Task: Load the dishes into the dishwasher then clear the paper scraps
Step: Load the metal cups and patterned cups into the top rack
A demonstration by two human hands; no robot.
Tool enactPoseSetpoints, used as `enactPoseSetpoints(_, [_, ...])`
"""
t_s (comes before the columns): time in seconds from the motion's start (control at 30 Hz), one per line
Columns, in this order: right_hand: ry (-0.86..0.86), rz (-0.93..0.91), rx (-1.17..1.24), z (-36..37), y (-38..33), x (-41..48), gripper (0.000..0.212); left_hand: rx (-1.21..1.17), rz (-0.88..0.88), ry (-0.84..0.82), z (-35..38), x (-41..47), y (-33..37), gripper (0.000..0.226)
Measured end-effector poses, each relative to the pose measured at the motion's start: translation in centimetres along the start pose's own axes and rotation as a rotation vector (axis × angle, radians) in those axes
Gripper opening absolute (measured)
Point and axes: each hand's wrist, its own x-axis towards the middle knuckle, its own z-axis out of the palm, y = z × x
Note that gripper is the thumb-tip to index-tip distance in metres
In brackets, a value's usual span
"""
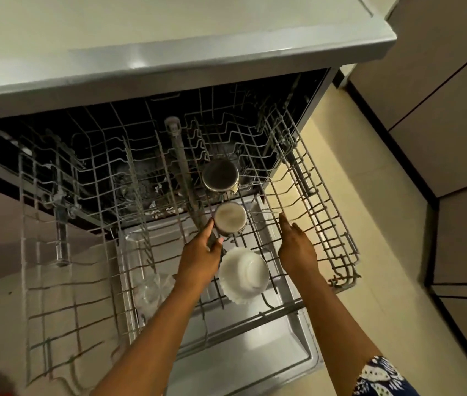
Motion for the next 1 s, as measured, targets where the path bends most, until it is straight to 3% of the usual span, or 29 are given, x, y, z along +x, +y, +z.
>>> enactPoseSetpoints(0.4, [0.081, -0.055, -0.025, -2.3, -1.9, -1.6, 0.068, -0.057, 0.062, 0.004, -2.1, -1.8, 1.5, 0.052])
enactPoseSetpoints(0.53, [0.196, -0.146, 0.030, -4.8, -5.6, -6.5, 0.048, -0.185, 0.190, 0.100, -6.9, -6.1, 2.6, 0.045])
enactPoseSetpoints(0.7, [0.278, -0.386, 0.128, -7.0, -16.7, -15.6, 0.031, -0.194, 0.370, 0.331, -19.0, -13.7, 1.7, 0.031])
enactPoseSetpoints(0.83, [0.278, -0.599, 0.229, -6.7, -30.3, -23.3, 0.028, -0.083, 0.433, 0.619, -33.8, -19.3, -3.3, 0.027])
enactPoseSetpoints(0.93, [0.308, -0.780, 0.323, -6.1, -41.4, -27.2, 0.025, 0.022, 0.383, 0.784, -45.3, -20.9, -7.5, 0.031])
enactPoseSetpoints(1.0, [0.279, -0.897, 0.313, -5.1, -48.7, -28.8, 0.028, 0.154, 0.258, 0.802, -52.2, -20.9, -10.4, 0.042])
